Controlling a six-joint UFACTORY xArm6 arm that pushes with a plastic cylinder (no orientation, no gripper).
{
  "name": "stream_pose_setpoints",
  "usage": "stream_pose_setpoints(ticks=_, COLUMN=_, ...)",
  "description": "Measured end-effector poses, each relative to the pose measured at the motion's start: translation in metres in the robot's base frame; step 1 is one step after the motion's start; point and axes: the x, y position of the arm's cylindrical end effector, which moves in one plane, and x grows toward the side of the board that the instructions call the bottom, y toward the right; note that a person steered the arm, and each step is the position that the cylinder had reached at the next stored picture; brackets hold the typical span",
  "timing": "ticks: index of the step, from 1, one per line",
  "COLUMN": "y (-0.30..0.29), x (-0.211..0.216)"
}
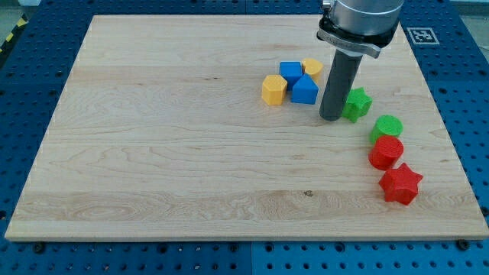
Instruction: Move blue triangle above green star
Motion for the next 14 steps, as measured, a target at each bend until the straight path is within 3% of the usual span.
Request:
stream_pose_setpoints(ticks=3, y=0.037, x=0.000)
stream_pose_setpoints(ticks=4, y=0.011, x=0.000)
stream_pose_setpoints(ticks=5, y=-0.055, x=0.000)
stream_pose_setpoints(ticks=8, y=-0.064, x=-0.045)
stream_pose_setpoints(ticks=9, y=-0.052, x=-0.063)
stream_pose_setpoints(ticks=12, y=0.003, x=-0.048)
stream_pose_setpoints(ticks=14, y=0.062, x=-0.075)
